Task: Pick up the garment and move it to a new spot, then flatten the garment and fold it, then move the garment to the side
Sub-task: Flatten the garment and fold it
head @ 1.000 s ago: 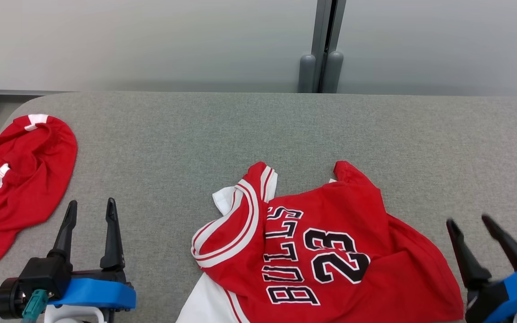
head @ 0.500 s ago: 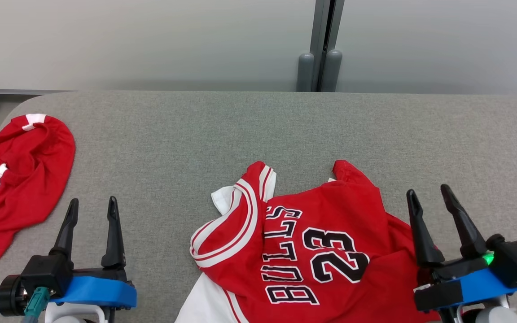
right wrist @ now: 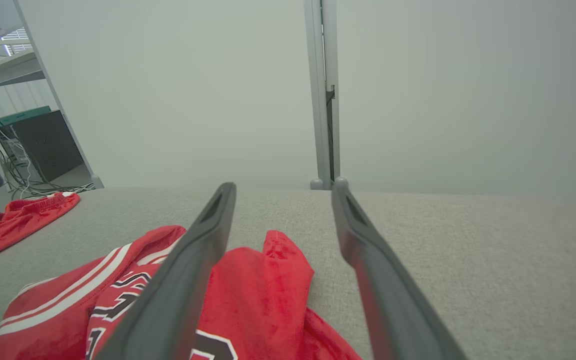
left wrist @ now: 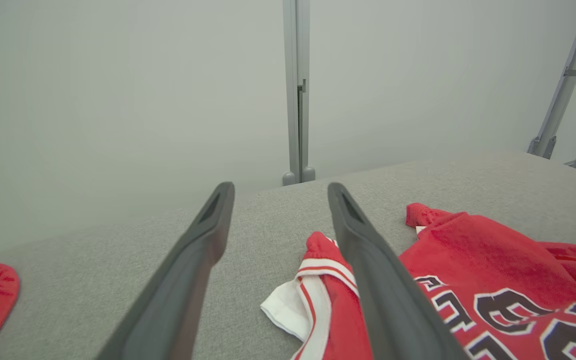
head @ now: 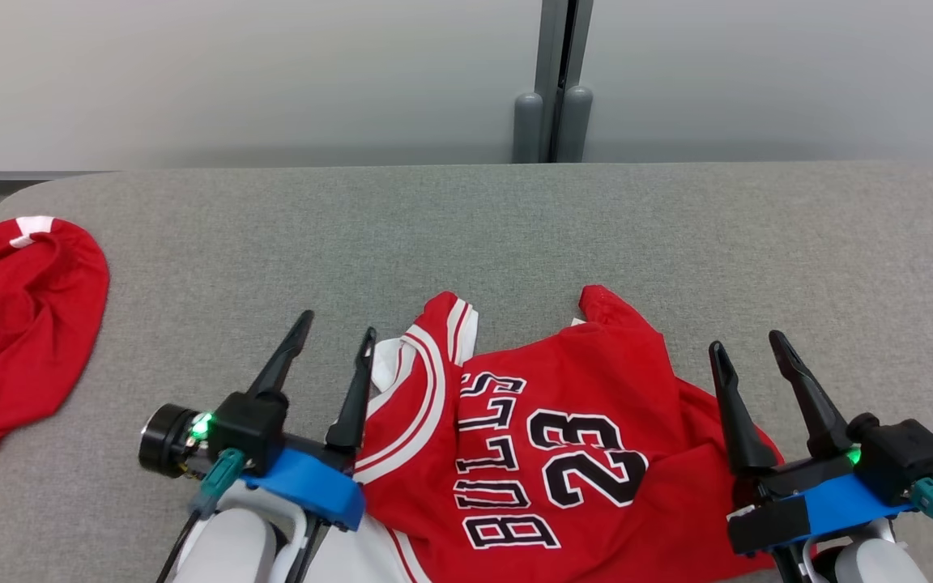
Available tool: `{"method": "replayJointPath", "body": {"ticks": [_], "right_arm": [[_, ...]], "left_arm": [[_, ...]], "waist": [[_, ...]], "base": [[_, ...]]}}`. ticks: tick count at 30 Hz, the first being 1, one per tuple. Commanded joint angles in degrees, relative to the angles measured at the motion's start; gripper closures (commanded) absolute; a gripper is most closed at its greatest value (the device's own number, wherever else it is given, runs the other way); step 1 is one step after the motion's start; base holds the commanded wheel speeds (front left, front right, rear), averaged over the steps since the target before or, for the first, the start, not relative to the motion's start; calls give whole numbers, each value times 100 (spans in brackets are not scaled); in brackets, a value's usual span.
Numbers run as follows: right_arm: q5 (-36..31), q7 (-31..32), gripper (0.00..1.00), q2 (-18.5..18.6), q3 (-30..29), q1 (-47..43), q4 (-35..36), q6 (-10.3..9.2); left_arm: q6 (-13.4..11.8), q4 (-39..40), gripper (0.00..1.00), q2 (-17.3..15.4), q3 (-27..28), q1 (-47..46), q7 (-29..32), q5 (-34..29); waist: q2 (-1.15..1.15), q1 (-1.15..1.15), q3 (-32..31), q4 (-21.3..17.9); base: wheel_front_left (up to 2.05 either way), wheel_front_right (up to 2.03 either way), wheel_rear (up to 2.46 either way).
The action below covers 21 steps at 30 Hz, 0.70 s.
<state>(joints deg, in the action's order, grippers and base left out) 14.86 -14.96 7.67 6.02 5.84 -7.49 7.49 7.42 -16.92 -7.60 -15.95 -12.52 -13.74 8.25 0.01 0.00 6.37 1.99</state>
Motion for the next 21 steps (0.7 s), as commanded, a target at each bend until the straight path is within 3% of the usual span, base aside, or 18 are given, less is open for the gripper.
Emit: {"method": "replayJointPath", "body": {"ticks": [1,11,19,21], "right_arm": [[12,-23,0,37,44,113,-28,1],[13,-26,0,62,130,177,-145,1],[1,-29,0,31,102,251,-190,1],[-14,-29,0,14,110,256,-184,1]], "left_arm": [[4,-155,0,-66,-230,-217,128,113],[5,-1137,0,-339,-1560,-928,1200,749],[5,-1882,0,-435,-2090,-1114,1796,1095],[5,-1974,100,-457,-2125,-1189,1685,1145]], "waist": [[-1,0,8,-40],[-1,0,215,-316],[-1,0,385,-424],[-1,0,407,-429]], "base": [[0,0,0],[0,0,0],[0,0,0],[0,0,0]]}}
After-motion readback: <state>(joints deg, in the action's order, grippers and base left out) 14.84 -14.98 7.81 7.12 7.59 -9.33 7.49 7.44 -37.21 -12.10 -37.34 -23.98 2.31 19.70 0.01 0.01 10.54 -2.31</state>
